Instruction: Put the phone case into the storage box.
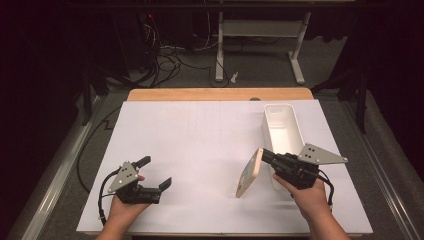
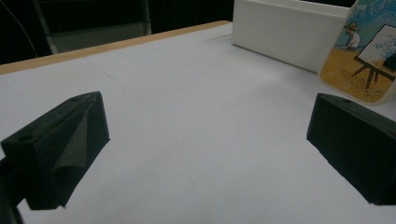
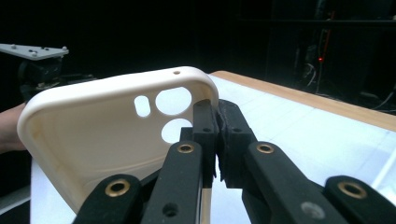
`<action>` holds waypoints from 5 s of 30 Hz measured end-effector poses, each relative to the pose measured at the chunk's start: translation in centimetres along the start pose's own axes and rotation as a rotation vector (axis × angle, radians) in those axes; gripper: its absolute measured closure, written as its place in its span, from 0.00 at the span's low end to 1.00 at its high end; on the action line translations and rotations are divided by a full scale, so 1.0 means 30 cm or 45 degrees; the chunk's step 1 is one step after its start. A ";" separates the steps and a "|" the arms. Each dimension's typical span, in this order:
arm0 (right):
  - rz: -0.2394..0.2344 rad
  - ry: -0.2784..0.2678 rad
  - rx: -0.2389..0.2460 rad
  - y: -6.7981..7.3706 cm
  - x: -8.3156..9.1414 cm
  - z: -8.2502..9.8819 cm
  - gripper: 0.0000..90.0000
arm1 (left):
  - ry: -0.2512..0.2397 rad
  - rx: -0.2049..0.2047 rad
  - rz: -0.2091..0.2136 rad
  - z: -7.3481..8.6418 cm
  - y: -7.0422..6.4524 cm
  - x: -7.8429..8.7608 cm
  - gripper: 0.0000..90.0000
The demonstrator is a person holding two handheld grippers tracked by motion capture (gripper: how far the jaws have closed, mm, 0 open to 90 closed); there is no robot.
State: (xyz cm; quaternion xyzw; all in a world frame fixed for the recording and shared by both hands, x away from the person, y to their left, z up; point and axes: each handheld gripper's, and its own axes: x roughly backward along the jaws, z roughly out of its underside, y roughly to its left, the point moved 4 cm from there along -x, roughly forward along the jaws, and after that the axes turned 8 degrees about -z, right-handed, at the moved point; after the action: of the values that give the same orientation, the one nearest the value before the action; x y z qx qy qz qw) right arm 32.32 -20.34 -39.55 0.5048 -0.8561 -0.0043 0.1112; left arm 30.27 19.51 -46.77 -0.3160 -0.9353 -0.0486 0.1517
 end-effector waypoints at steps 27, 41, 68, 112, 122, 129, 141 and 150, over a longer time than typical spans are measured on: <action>0.171 -0.159 0.039 -0.025 0.096 -0.082 0.98 | 0.001 0.001 0.028 0.000 -0.008 -0.002 0.00; 0.258 -0.264 0.052 -0.047 0.172 -0.128 0.98 | 0.006 -0.008 0.039 0.002 -0.014 -0.006 0.00; 0.437 -0.315 0.056 -0.107 0.290 -0.159 0.98 | 0.002 -0.011 0.051 0.001 -0.018 -0.006 0.00; 0.743 -0.181 0.030 -0.310 0.198 -0.161 0.98 | -0.023 0.007 0.062 -0.004 -0.015 -0.001 0.01; 0.775 -0.157 0.027 -0.345 0.170 -0.163 0.98 | -0.031 0.013 0.062 -0.006 -0.012 0.003 0.01; 0.797 -0.141 0.031 -0.370 0.138 -0.180 0.98 | -0.036 0.017 0.061 -0.007 -0.010 0.005 0.01; 0.846 -0.112 0.006 -0.432 0.078 -0.187 0.98 | -0.045 0.022 0.064 -0.009 -0.007 0.010 0.01; 0.883 -0.092 -0.014 -0.483 0.049 -0.191 0.98 | -0.049 0.028 0.067 -0.010 -0.006 0.013 0.01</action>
State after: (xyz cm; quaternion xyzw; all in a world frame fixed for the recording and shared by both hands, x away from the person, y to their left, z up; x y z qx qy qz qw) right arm 45.28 -28.12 -35.44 0.1829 -0.9799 0.0113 0.0785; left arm 29.95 19.53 -46.36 -0.3398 -0.9298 -0.0282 0.1382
